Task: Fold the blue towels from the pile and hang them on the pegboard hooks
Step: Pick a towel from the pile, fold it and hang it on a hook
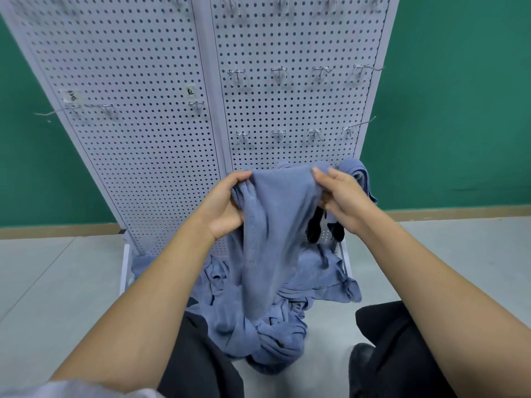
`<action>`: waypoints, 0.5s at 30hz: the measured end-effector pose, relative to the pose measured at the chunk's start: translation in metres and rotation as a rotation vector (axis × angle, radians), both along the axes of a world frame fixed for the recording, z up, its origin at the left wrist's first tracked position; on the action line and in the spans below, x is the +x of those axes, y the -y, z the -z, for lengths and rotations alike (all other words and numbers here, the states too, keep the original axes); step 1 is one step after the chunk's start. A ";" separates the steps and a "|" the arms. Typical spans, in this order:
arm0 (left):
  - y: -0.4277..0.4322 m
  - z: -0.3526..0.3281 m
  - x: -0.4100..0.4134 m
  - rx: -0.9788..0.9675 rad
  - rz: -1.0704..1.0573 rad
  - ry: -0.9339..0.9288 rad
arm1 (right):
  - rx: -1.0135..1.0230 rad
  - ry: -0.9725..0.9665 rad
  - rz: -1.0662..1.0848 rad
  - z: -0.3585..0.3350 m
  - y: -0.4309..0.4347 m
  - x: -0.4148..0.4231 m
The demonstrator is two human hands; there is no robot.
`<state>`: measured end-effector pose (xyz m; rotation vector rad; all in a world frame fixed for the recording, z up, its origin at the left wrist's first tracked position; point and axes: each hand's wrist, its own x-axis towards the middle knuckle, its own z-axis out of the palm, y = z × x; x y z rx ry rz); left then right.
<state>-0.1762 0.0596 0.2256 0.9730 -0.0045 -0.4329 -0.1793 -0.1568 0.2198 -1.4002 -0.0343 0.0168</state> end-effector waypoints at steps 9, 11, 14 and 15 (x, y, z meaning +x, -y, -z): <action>-0.039 0.013 0.006 0.318 -0.175 -0.100 | 0.063 -0.032 0.241 0.000 0.042 0.004; -0.040 0.015 0.006 0.288 -0.215 -0.118 | 0.066 -0.062 0.232 0.002 0.045 0.003; -0.044 0.016 0.010 0.197 -0.307 -0.142 | 0.100 -0.108 0.253 0.005 0.047 0.004; -0.045 0.017 0.012 0.187 -0.331 -0.144 | 0.119 -0.122 0.261 0.006 0.048 0.005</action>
